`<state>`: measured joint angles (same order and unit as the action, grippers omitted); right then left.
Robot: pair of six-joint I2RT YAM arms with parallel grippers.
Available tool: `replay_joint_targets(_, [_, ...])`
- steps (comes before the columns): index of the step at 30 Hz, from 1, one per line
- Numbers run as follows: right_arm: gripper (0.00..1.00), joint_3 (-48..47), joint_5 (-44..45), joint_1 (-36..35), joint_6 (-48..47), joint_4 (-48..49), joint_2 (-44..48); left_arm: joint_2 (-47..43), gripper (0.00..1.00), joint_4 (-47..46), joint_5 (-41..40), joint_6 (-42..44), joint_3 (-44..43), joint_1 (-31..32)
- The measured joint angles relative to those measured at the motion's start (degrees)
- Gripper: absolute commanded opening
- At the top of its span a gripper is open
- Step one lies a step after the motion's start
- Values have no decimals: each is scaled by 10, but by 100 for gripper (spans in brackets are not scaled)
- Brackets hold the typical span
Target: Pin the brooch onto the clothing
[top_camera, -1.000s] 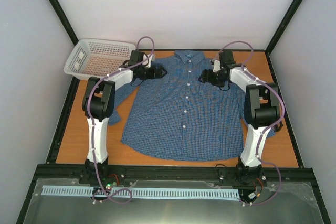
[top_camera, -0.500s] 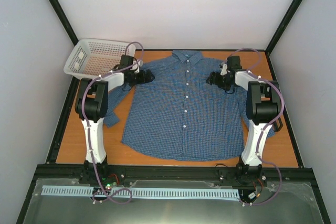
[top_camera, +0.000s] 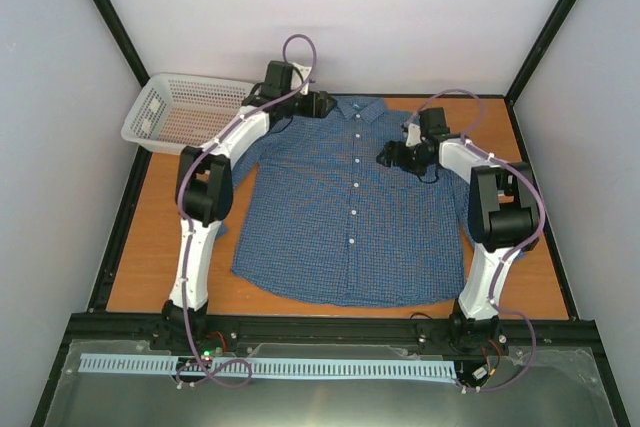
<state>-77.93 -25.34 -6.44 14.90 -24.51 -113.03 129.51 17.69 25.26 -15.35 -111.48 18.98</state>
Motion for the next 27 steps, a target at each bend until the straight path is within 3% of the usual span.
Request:
replay_joint_targets(5, [83, 52, -15, -24, -4, 5, 32, 119, 69, 12, 9, 14, -159, 4])
replay_joint_targets(10, [83, 74, -12, -20, -7, 2, 35, 173, 70, 32, 7, 15, -169, -3])
replay_joint_targets(17, [84, 79, -12, -40, -7, -2, 46, 220, 80, 48, -5, 22, -186, -6])
replay_joint_targets(27, [83, 120, -22, -160, 12, 23, 61, 252, 83, 39, -13, 31, -231, -21])
